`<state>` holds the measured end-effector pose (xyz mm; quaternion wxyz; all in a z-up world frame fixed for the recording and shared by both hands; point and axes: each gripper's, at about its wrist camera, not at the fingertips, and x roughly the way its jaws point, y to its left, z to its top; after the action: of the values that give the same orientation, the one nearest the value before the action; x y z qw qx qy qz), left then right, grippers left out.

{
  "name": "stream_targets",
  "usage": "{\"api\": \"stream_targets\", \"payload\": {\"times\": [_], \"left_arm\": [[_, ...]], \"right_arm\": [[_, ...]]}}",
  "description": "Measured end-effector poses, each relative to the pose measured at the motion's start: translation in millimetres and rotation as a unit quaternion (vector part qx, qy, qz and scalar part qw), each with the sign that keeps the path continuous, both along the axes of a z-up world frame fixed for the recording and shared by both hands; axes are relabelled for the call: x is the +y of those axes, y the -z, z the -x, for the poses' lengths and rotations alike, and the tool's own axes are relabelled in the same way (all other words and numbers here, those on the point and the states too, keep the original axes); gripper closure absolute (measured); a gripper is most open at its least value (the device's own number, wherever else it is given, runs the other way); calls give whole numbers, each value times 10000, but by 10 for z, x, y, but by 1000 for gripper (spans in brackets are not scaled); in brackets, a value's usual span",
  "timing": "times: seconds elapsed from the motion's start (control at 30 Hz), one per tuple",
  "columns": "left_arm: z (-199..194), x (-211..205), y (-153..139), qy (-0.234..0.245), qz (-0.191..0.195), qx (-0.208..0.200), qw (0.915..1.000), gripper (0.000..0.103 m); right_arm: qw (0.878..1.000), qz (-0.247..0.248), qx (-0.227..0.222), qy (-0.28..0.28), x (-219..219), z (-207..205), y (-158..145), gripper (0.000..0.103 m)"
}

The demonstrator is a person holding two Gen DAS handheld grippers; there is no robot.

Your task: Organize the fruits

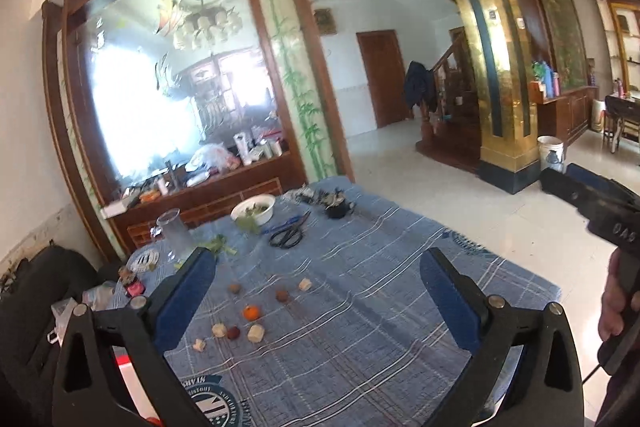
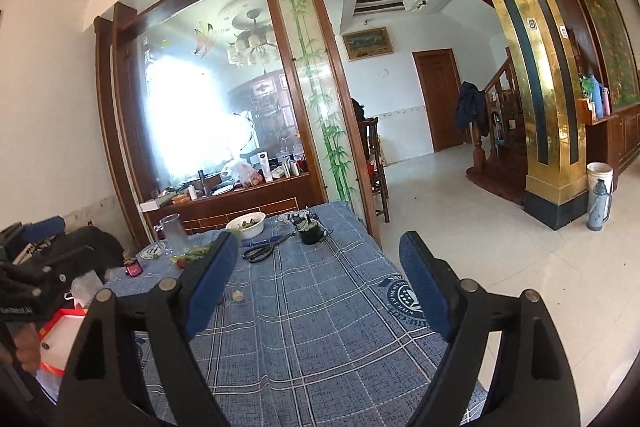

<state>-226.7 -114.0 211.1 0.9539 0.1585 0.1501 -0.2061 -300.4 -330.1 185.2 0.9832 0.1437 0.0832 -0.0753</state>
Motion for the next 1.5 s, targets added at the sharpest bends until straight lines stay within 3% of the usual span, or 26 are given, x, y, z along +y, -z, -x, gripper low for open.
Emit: {"api": "stream_targets", "payload": {"times": [0.33,0.43,0.6,0.77,0.87,0.97,1.07,1.13,1.2,1.37,1.5], "left_arm": [[-576,625,212,-1156,-5,491,9921,1],[-825,948,275,-1640,49,573,9848,1],[-1227,1404,531,-2386,-203,844,9672,1],[-1449,1693,813,-2679,-276,1248,9549,1],[-1534,1787,919,-2699,-211,1455,9516,1],[-1586,1799,1017,-2774,-249,1557,9477,1],[-1642,1723,1139,-2755,-338,1730,9450,1],[-1652,1607,1205,-2625,-325,1829,9469,1],[-1650,1445,1268,-2481,-360,1834,9505,1],[-1774,1005,1453,-2112,-433,1929,9572,1],[-1870,807,1566,-1893,-368,2138,9577,7]], "right_arm": [[9966,59,722,-406,198,-524,187,18],[9939,24,935,-585,263,-738,248,18],[9821,-175,1549,-1053,475,-1428,437,18],[9638,-234,2088,-1641,911,-2281,594,18],[9523,-113,2424,-1852,1248,-2750,762,18],[9370,-340,2801,-2059,1493,-3130,972,19],[9366,-539,2728,-2133,1589,-3288,1152,20],[9341,-715,2698,-2225,1553,-3324,1297,22],[9250,-810,2969,-2228,1464,-3418,1399,27],[9262,-1122,2971,-2035,1072,-3491,1422,31],[9096,-1531,3192,-2173,973,-3583,1538,43]]}}
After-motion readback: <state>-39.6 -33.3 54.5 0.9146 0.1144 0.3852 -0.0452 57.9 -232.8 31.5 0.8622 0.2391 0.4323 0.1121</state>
